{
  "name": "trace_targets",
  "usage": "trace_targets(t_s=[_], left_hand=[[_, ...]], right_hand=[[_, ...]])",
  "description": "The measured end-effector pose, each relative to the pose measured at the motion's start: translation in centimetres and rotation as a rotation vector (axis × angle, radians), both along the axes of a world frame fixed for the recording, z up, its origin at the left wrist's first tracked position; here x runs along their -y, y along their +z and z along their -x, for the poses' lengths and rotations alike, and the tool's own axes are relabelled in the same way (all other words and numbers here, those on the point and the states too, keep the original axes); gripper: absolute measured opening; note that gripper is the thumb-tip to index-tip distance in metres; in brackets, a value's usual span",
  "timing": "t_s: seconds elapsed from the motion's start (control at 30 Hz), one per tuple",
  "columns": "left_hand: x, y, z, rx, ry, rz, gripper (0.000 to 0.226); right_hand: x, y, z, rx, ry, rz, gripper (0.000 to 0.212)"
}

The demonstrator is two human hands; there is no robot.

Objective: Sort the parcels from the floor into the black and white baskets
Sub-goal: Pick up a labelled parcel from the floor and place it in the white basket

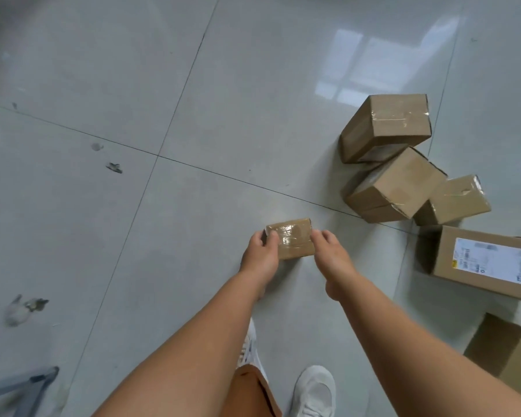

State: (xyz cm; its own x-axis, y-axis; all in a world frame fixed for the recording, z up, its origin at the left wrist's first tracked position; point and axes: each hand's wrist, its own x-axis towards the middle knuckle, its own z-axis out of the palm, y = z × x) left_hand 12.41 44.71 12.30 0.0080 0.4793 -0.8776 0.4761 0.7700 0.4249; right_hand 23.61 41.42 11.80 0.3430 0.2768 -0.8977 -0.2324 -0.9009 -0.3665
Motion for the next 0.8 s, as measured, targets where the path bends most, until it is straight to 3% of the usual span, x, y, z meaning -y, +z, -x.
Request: trace_targets(t_s=[0.23, 0.4, 0.6, 0.8], left_hand=[[-1.0, -7.5, 0.5, -0.002, -0.062, 0.061, 0.048], [-0.6, -9.4, 0.2, 0.060, 0.004, 0.088, 0.048], [1.2, -4.5, 0.2, 0.072, 0.074, 0.003, 0.066], [3.7, 6.8, -1.4, 0.100, 0.097, -0.169, 0.050]], right_hand=[[-0.6, -7.9, 0.0, 0.022, -0.010, 0.045, 0.062], [-0.1, -10.0, 0.1, 0.025, -0.014, 0.025, 0.039], [1.4, -4.6, -0.1, -0.029, -0.186, 0.039, 0.065], [2.0, 6.5, -0.3, -0.136, -0.375, 0.007, 0.107]])
